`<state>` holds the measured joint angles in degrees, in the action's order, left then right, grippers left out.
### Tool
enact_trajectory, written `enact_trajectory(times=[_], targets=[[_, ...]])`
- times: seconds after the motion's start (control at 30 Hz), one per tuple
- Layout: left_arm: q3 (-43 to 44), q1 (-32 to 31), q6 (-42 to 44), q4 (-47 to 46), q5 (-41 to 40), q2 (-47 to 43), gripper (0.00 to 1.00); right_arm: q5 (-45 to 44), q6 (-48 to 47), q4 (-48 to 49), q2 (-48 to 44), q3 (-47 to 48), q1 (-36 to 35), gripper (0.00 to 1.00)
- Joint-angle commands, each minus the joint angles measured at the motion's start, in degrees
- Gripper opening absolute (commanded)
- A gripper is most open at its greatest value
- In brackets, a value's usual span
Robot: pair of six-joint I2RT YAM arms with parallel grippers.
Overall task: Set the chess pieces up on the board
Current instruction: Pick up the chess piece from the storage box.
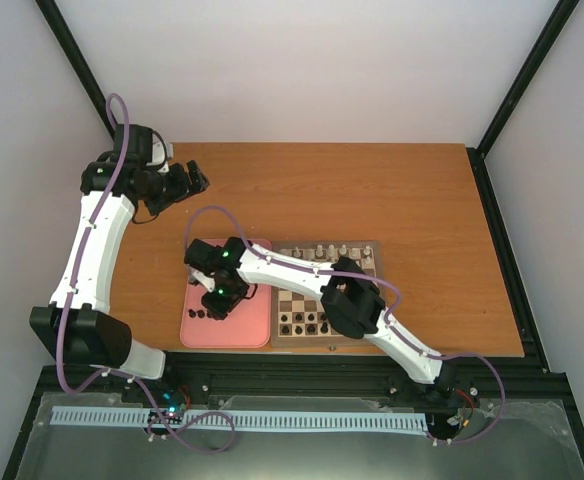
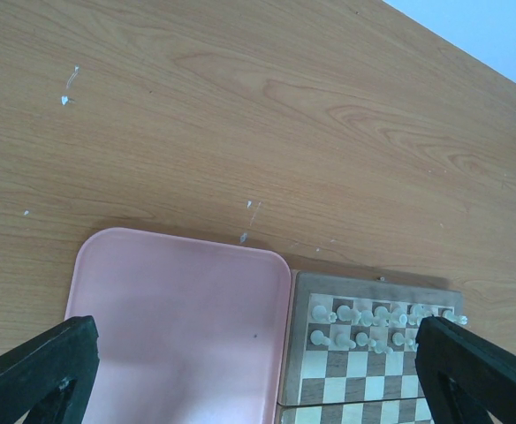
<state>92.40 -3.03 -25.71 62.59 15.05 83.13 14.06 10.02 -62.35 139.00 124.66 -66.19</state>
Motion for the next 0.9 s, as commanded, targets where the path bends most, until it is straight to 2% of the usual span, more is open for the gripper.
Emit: enact_trajectory(times=[0.0, 0.3, 0.53, 0.67, 0.7, 0.87], targets=[[0.41, -0.37, 0.31, -0.45, 0.58, -1.05, 1.00, -0.39, -0.95, -0.99, 1.80, 3.32, 0.08, 0.45], [0.51, -0.33, 0.30, -0.45, 0.43, -0.81, 1.00, -0.63, -1.14, -1.74, 2.83, 4.43, 0.60, 0.29], [0.63, -0.36, 0.23, -0.45, 0.50, -0.75, 1.00, -0.25, -1.21, -2.08, 3.59, 4.98, 0.70, 0.26], [0.46, -0.39, 0.29, -0.44, 0.58, -0.78, 1.00, -1.00, -0.80, -2.44, 3.61, 4.99, 0.79, 0.06], [0.42, -0.34, 0.26, -0.51, 0.63, -0.78, 1.00, -1.31, -0.65, -2.61, 3.60, 5.02, 0.80, 0.03], [0.59, -0.32, 0.29, -0.47, 0.56, -0.85, 1.00, -5.92, 0.22, -3.32, 0.85, 3.58, 0.89, 0.03]])
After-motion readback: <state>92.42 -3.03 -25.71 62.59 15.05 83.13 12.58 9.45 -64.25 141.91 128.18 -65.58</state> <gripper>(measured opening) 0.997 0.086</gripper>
